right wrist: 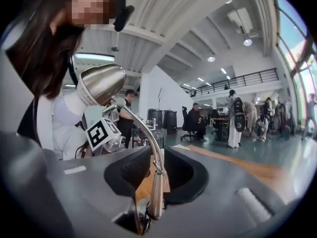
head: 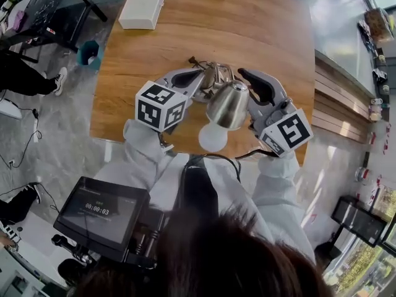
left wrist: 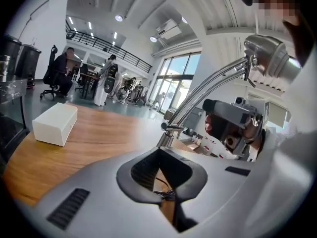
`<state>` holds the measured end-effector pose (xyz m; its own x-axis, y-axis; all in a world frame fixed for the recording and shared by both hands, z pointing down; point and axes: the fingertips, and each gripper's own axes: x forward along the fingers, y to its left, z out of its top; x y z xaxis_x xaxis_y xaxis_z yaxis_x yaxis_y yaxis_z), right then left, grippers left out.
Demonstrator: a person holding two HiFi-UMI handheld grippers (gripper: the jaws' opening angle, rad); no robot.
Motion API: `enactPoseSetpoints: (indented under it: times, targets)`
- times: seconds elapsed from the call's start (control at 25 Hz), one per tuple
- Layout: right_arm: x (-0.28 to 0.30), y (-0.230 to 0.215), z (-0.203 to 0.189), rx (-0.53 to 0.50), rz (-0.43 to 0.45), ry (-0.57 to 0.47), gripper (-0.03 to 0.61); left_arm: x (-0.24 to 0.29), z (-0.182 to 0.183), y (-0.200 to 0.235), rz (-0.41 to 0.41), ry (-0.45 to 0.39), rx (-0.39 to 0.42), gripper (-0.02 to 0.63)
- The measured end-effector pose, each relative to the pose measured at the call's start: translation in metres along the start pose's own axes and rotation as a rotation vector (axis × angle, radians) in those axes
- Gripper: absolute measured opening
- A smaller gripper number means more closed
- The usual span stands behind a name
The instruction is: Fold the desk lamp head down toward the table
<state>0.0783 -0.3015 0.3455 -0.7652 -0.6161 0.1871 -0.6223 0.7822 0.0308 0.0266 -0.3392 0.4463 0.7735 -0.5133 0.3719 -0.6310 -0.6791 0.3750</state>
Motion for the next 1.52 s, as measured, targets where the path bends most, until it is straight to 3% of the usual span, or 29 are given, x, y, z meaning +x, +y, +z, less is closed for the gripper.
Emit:
enactPoseSetpoints:
  times: [0.16,0.36,0.72,0.92,1.2,1.52]
  targets:
    - [0.005,0.007,0.007,-0.116,0.094,0.027,0.1,0.006,-0.002,-0.001,-0.075,0.04,0.037,0.066]
    - [0.006,0.015,0.026,-0.131,0.151,-0.011,0.101,0.015,-0.007,-0.012,-0.164,0.094,0.095,0.152]
    - [0.006,0.027,0.037,-0.207,0.207,0.001,0.087,0.036,-0.005,-0.021,-0.201,0.119,0.131,0.152]
    - [0.007,0.029,0.038,-0.206,0.233,0.004,0.086,0.037,-0.006,-0.02,-0.225,0.13,0.097,0.153]
    - [0.006,0.028,0.038,-0.23,0.185,-0.02,0.081,0.039,-0.008,-0.02,-0.255,0.172,0.087,0.156]
    - [0.003,0.044,0.023,-0.351,0.155,0.006,0.081,0.042,-0.01,-0.017,-0.254,0.206,0.065,0.163]
